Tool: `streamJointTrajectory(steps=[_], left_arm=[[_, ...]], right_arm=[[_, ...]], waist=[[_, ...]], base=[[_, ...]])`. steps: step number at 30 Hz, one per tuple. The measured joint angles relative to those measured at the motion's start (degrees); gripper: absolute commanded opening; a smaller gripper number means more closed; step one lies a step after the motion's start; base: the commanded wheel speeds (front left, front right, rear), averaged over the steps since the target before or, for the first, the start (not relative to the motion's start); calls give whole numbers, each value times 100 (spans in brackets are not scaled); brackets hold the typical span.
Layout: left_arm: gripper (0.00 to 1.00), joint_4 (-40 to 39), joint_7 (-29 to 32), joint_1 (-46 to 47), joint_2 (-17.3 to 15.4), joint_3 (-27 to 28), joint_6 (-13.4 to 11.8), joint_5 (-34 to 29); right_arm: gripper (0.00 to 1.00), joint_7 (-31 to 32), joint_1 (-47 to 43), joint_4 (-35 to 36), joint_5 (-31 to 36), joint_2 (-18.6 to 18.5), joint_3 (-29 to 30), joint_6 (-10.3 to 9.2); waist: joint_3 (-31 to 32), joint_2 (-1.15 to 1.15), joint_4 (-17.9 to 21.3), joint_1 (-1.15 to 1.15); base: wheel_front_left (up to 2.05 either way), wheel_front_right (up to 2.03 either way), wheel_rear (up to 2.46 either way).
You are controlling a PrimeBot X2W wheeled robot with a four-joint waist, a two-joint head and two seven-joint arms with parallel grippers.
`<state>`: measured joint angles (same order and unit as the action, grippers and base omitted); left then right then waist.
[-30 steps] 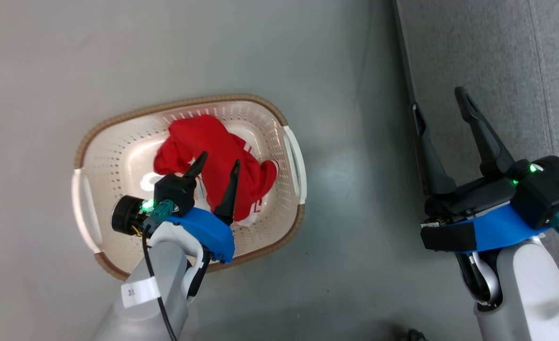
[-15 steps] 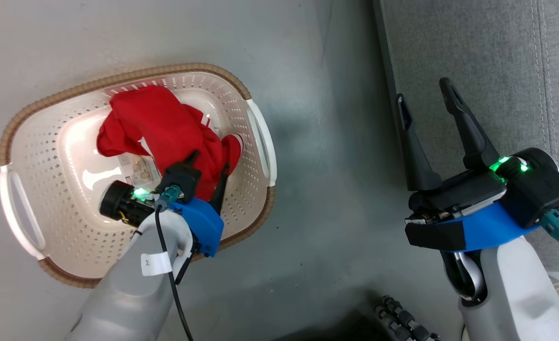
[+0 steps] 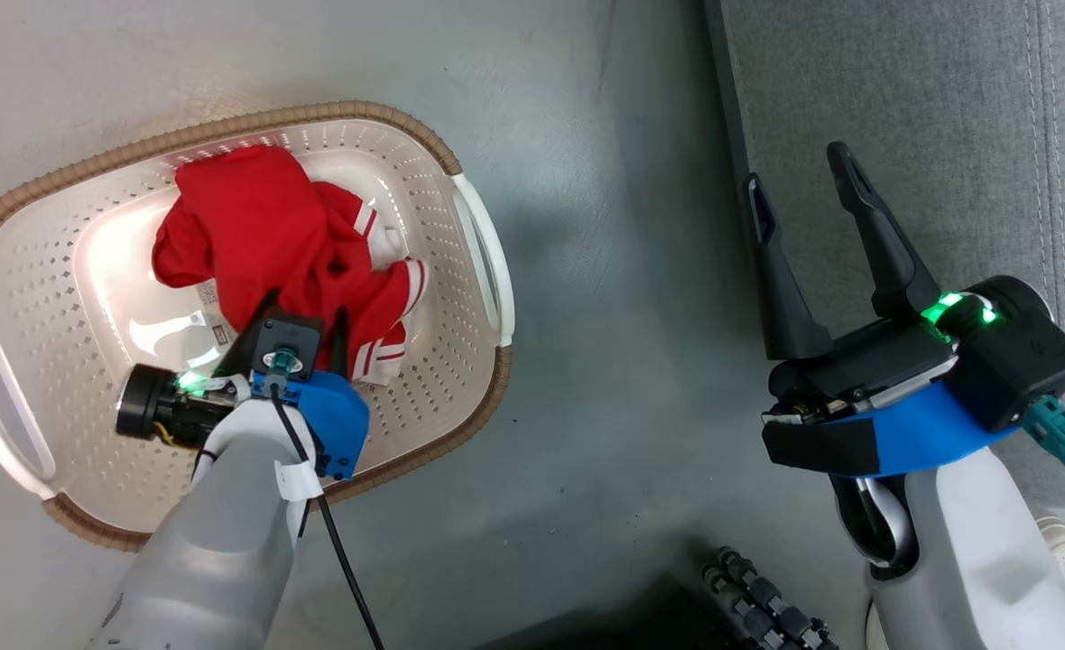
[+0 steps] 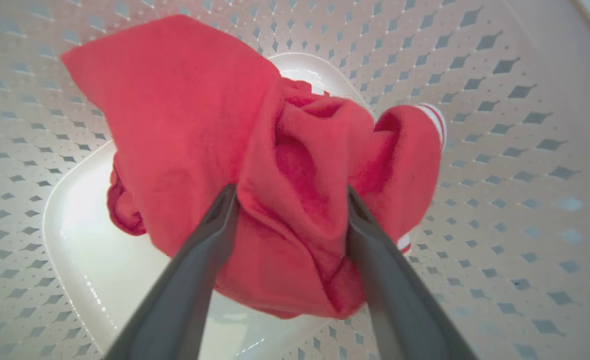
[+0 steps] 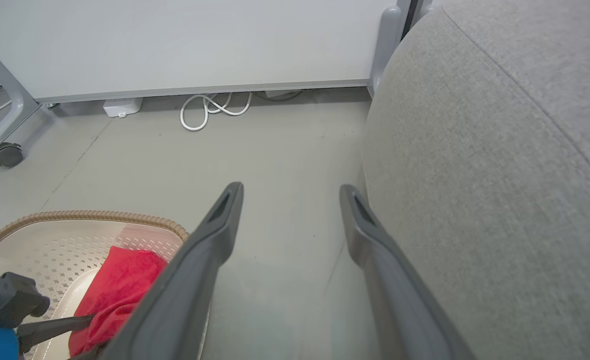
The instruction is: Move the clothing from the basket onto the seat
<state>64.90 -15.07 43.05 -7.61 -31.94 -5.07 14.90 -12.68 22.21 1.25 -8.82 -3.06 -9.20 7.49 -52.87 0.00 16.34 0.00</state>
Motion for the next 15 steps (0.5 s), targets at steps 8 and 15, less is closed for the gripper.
streamJointTrajectory(steps=[8, 15], left_arm=[[100, 387, 0, 118, 18, 92, -178, 84], [14, 619, 0, 215, 41, 94, -196, 156]], right_arm=[[100, -7, 68, 0, -44, 3, -57, 0], [100, -8, 67, 5, -65, 4, -66, 0]], waist=[[-68, 0, 10, 0], [-107, 0, 35, 0]], base=[[0, 0, 0], [0, 0, 0]])
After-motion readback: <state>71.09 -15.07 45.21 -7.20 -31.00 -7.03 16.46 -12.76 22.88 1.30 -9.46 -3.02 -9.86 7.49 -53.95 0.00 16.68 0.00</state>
